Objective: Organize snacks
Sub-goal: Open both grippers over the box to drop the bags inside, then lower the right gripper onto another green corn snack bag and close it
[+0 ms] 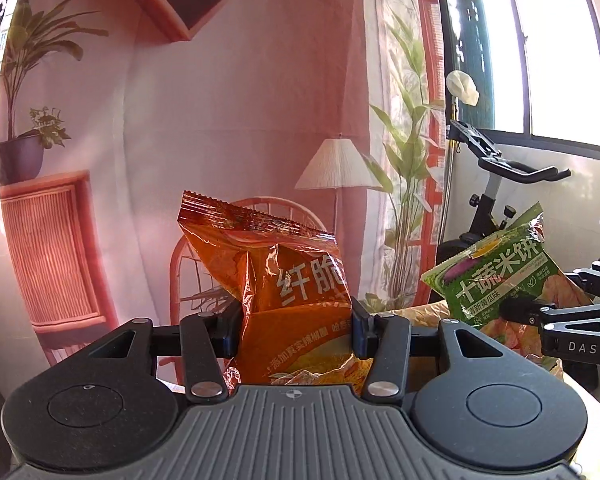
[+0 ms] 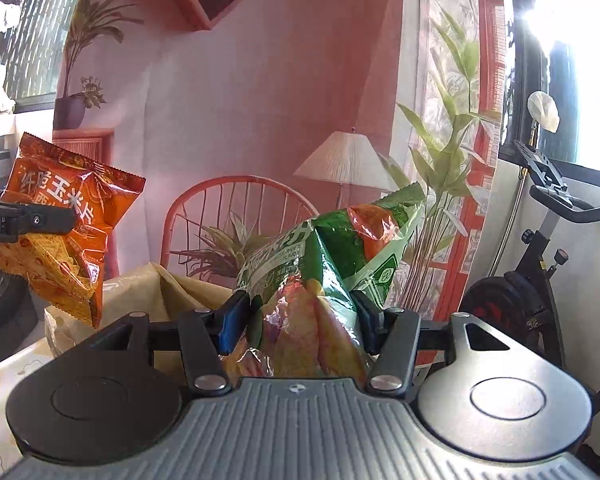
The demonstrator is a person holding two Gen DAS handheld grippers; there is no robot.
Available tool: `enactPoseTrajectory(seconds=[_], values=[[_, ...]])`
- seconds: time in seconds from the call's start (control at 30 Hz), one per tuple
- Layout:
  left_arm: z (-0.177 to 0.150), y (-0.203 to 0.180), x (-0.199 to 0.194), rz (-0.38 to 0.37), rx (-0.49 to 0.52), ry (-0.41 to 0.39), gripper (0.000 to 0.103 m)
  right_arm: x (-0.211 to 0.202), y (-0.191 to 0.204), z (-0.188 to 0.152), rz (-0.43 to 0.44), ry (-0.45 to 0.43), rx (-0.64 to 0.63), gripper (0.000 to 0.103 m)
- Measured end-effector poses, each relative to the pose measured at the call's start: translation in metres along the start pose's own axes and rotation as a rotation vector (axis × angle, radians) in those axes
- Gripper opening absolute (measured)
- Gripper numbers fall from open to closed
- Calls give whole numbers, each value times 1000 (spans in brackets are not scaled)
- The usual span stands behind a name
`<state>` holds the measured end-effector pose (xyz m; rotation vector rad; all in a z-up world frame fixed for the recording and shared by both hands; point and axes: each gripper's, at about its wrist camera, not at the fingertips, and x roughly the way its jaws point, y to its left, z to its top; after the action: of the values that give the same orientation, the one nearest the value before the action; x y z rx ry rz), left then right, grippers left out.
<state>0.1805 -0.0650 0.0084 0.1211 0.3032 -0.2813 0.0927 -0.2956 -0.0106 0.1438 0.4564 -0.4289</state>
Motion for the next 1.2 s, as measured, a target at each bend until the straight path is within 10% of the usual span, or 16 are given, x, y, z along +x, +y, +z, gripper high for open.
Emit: enactPoseTrajectory(seconds=[0.43,1.2], values=[[-28,-8,69,-46,54,239,66,61,-1,-25,31,301,11,67],[-77,61,-85,16,-140,173,67,-84,27,-58,258,44,233,88]])
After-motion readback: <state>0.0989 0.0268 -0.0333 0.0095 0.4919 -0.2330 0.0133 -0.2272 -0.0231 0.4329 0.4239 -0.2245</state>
